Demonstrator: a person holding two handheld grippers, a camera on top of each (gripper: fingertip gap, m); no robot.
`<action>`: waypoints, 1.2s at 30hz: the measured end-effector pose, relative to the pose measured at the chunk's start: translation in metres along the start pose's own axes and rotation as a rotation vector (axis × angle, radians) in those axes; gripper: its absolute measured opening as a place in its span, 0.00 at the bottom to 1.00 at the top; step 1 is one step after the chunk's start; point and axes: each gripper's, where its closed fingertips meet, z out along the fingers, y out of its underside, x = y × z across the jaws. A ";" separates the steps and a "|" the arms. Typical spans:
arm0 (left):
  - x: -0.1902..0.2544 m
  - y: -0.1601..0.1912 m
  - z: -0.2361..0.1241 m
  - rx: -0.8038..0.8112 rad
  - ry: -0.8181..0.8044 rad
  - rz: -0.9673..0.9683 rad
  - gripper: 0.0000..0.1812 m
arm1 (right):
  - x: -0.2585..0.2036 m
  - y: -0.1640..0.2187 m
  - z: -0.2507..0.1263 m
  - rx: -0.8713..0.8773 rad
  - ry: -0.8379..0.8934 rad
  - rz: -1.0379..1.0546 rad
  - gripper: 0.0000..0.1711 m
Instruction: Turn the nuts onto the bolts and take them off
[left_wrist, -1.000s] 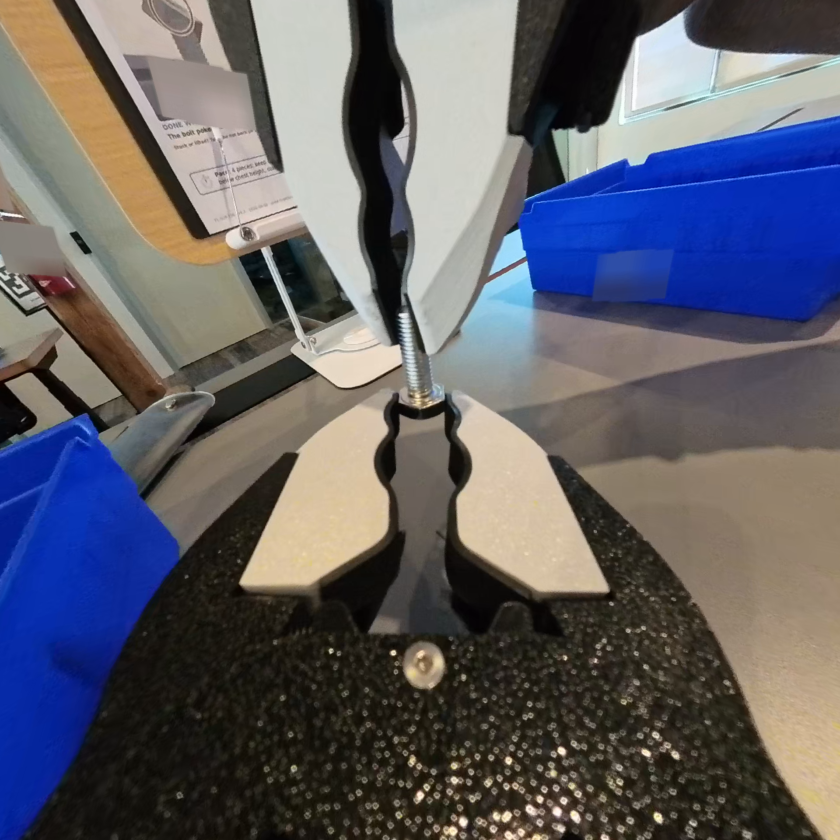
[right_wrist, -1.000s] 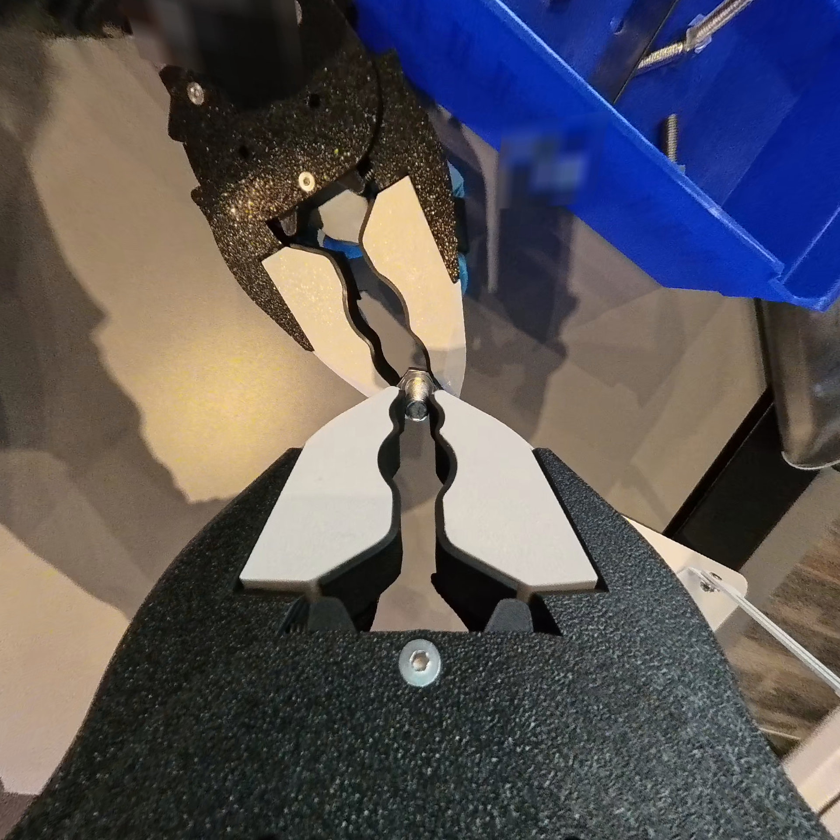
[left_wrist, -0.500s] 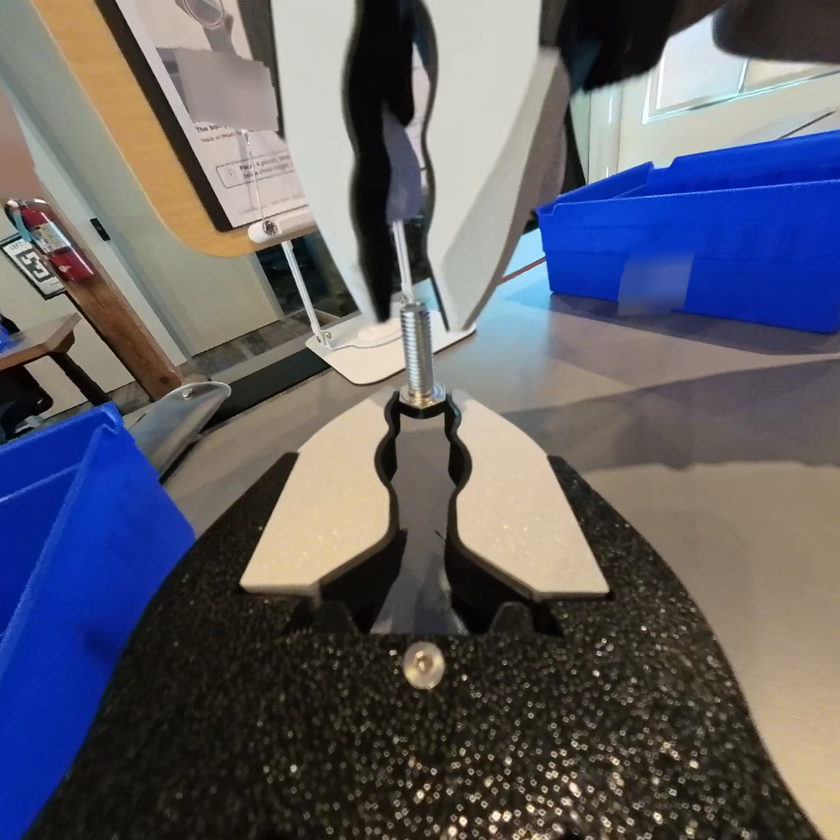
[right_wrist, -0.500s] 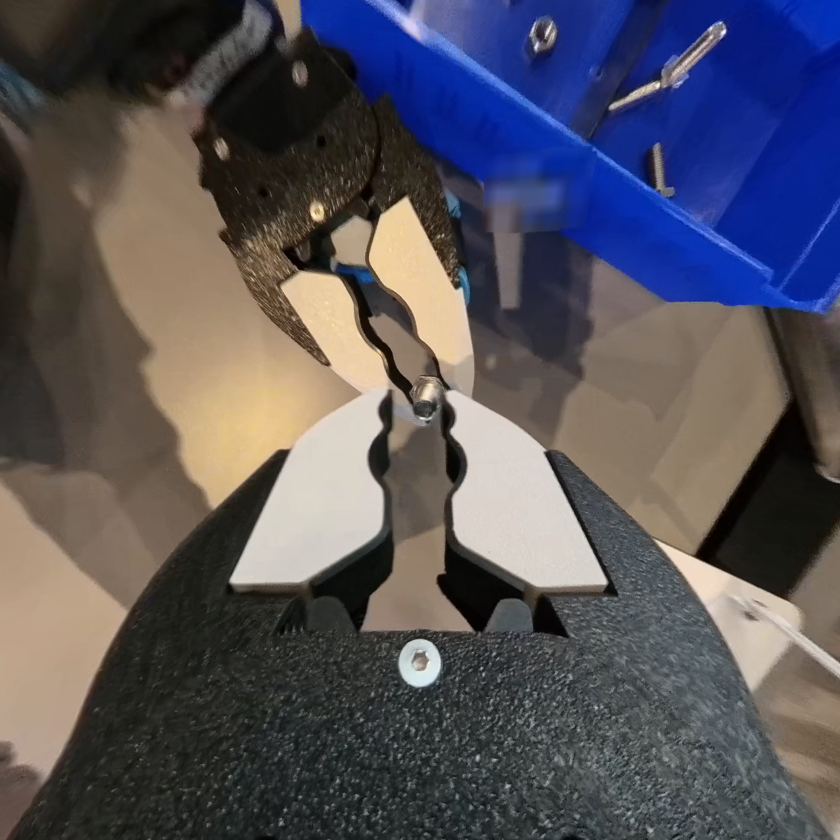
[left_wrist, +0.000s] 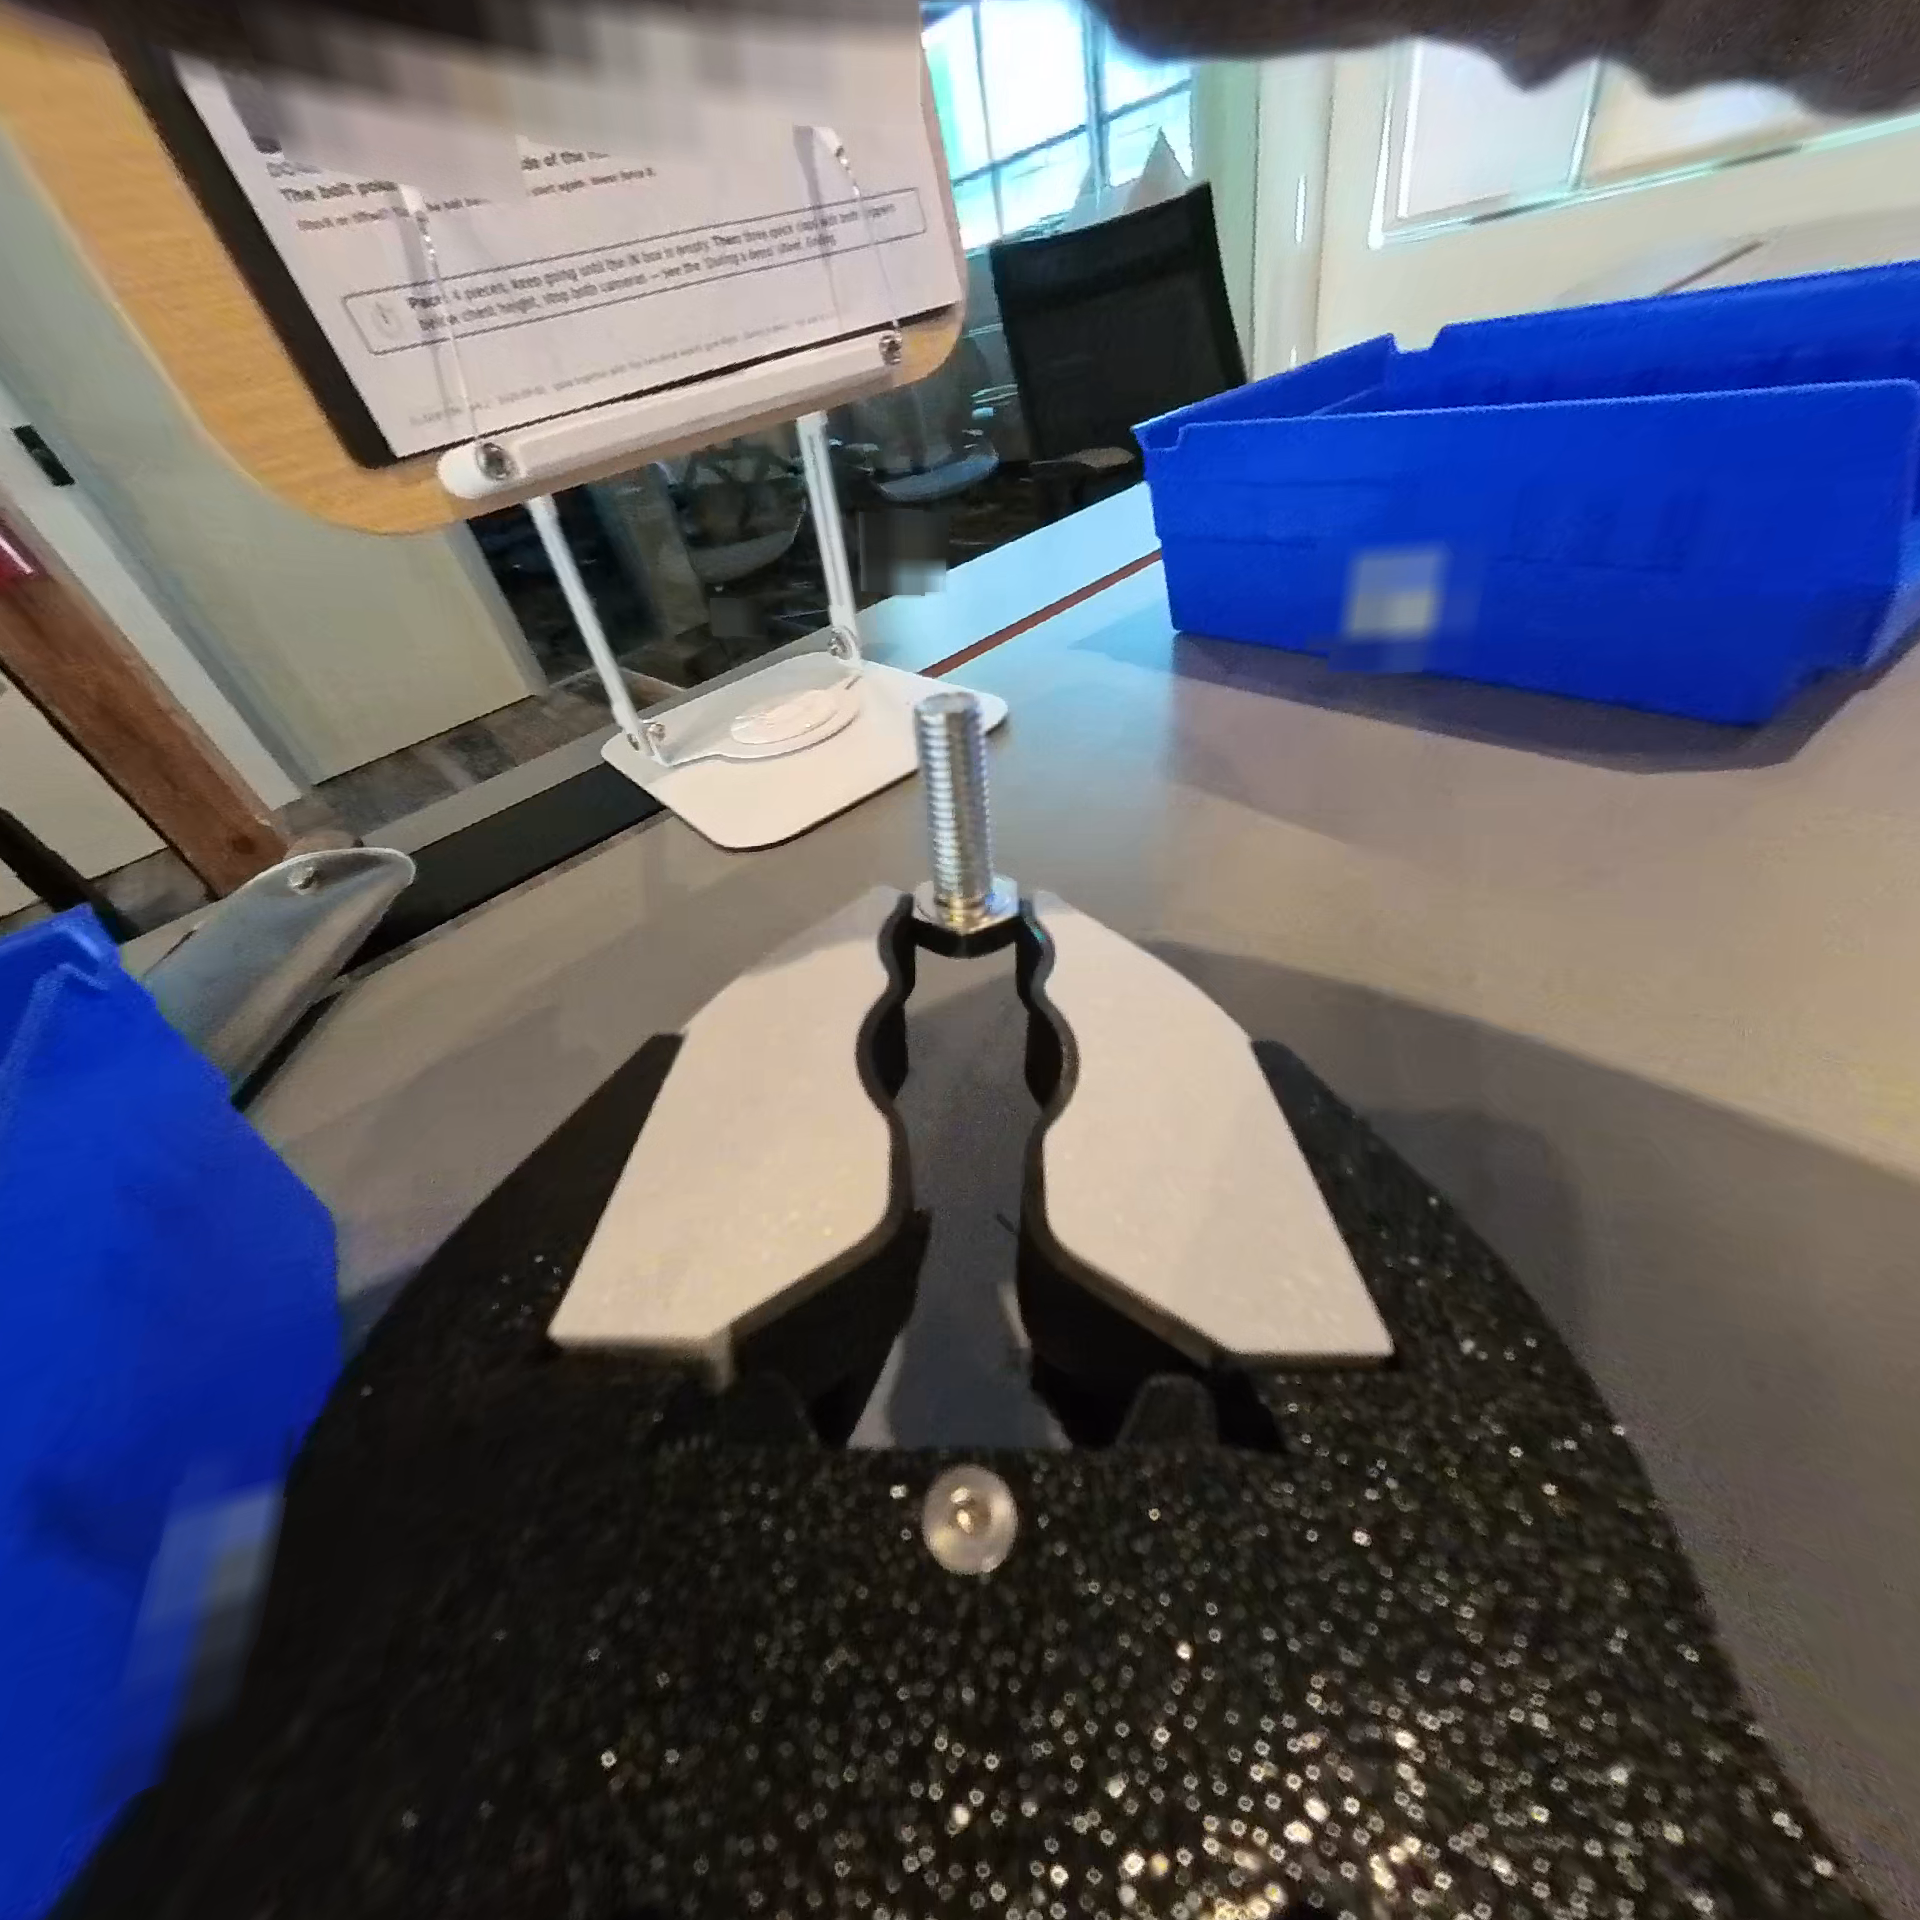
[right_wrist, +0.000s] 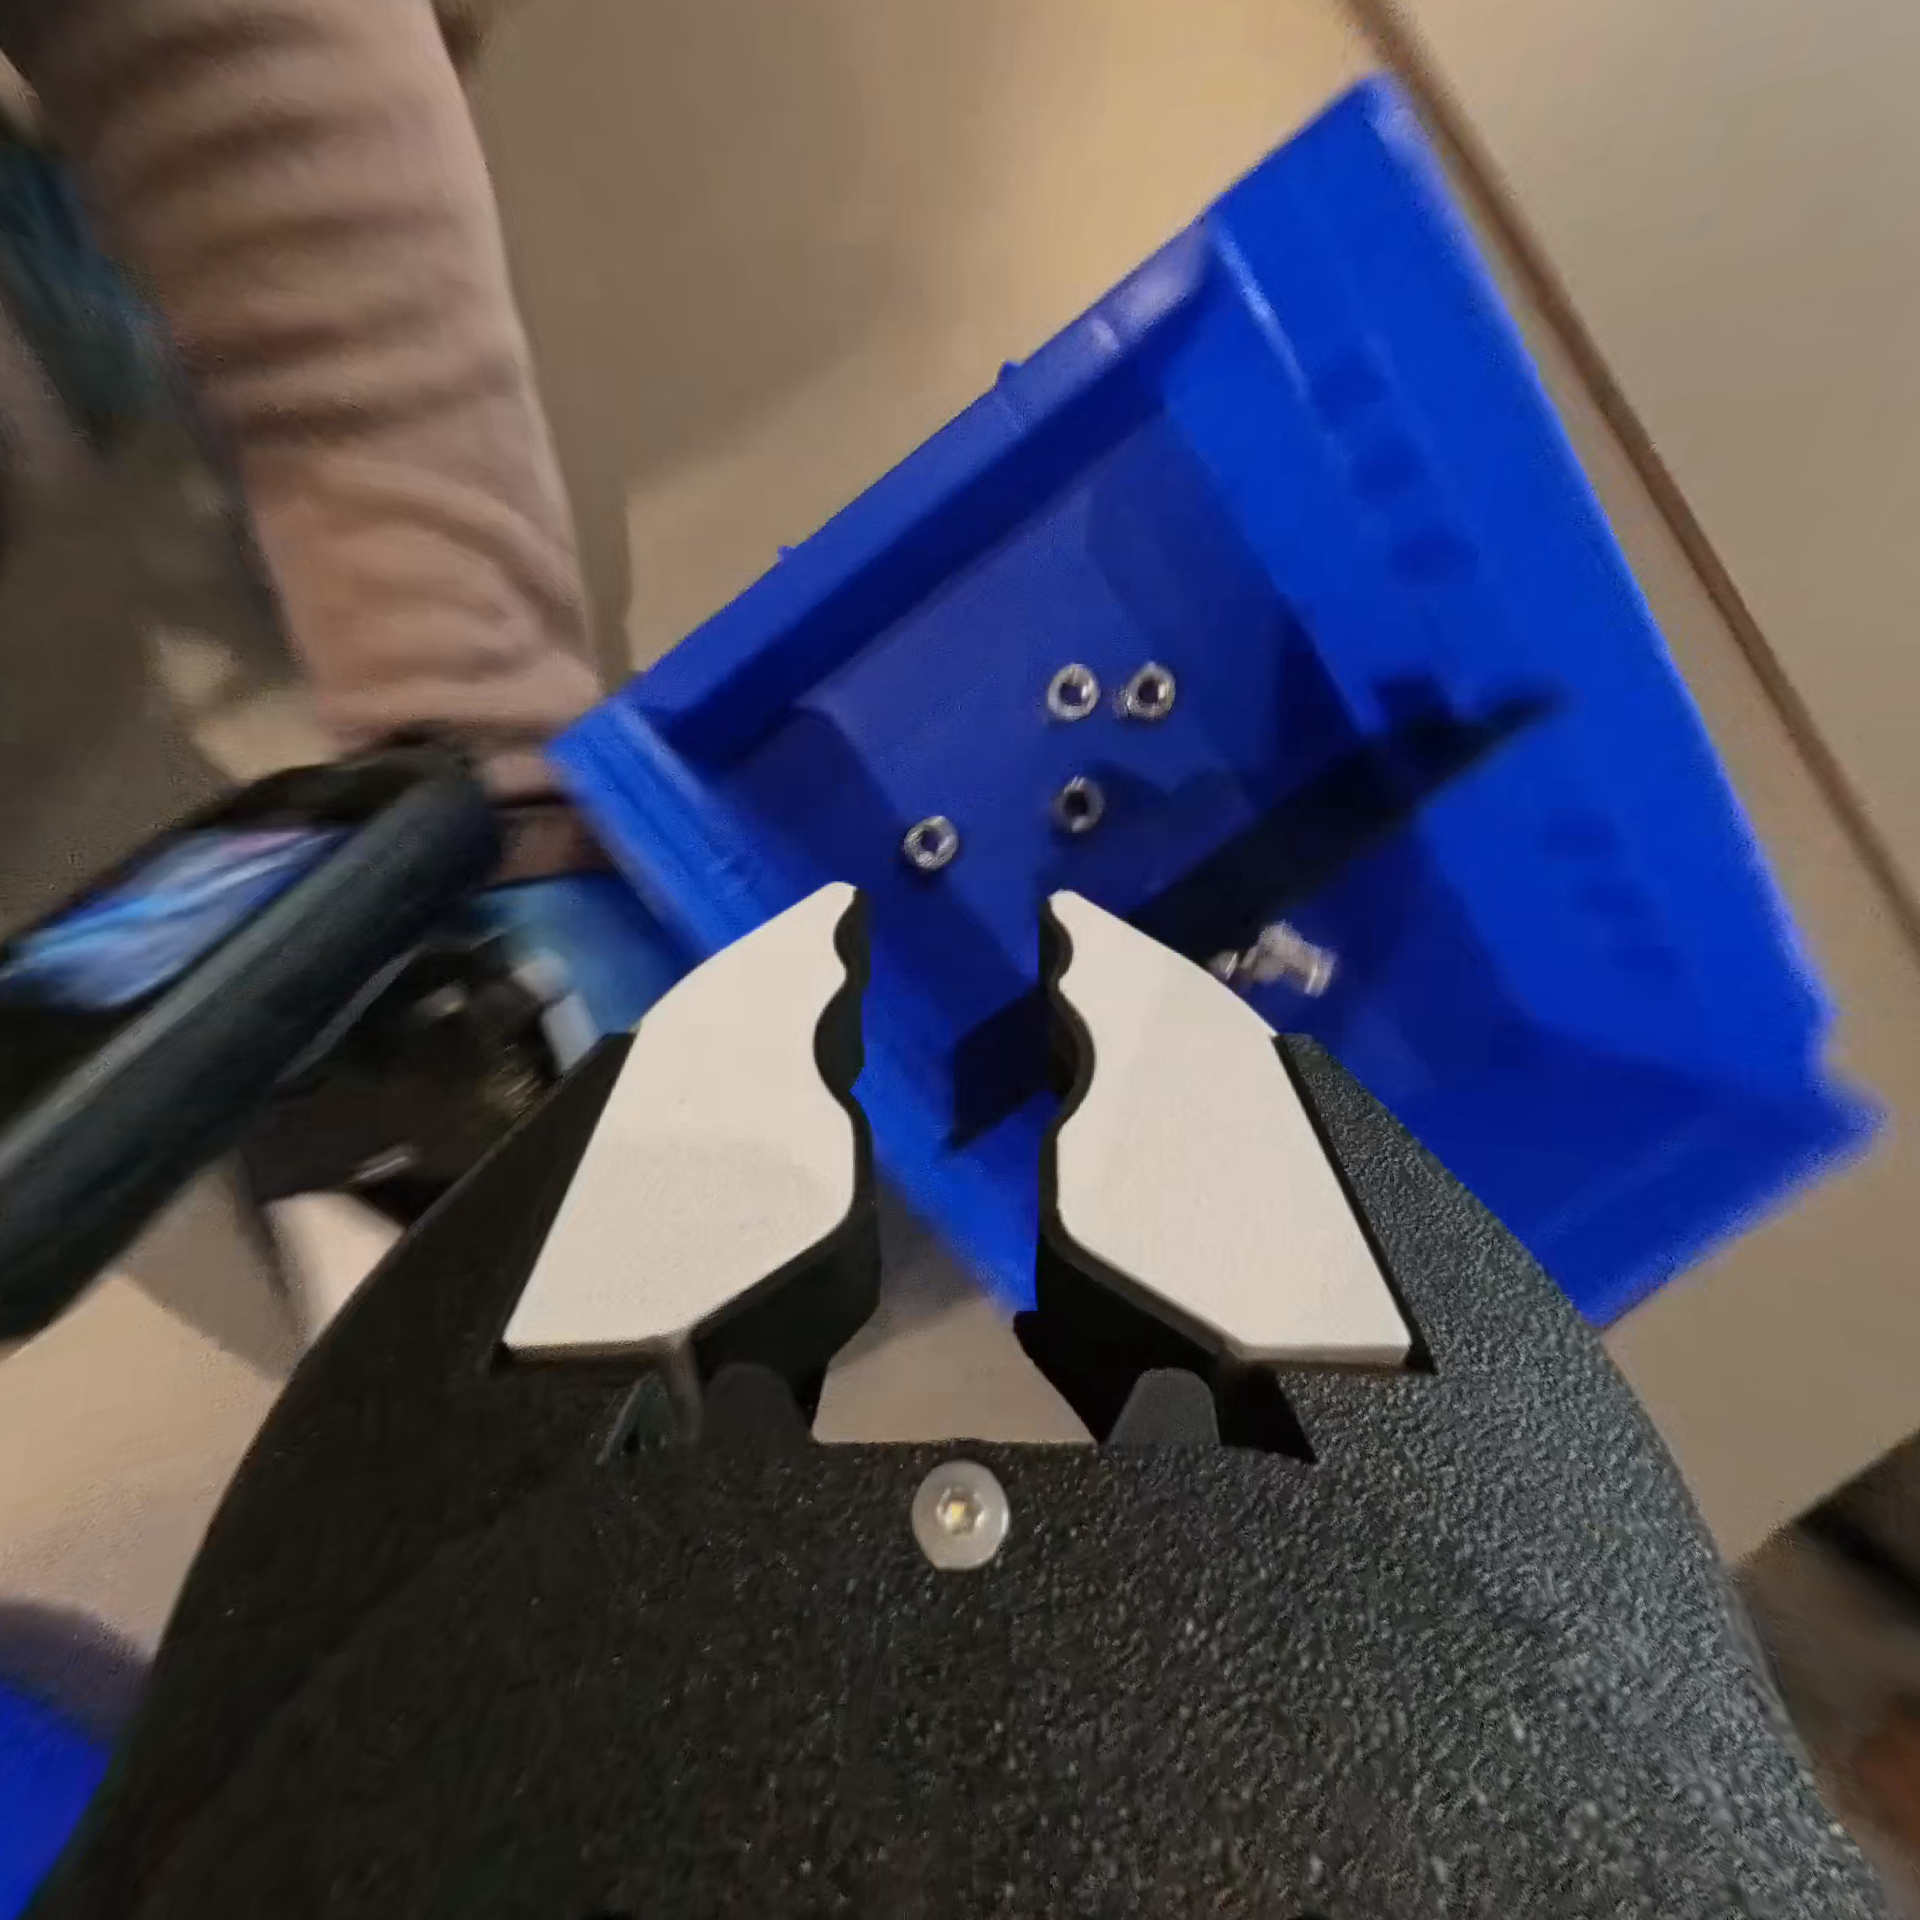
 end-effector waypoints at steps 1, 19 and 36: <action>0.003 0.000 0.000 -0.002 0.009 0.011 0.10 | 0.006 -0.006 0.014 -0.039 -0.010 -0.055 0.19; 0.011 0.002 0.002 -0.013 0.035 0.064 0.10 | 0.038 0.003 0.140 -0.418 -0.158 -0.421 0.15; 0.006 0.003 0.002 -0.013 0.023 0.054 0.10 | 0.037 -0.011 0.088 -0.321 -0.025 -0.328 0.10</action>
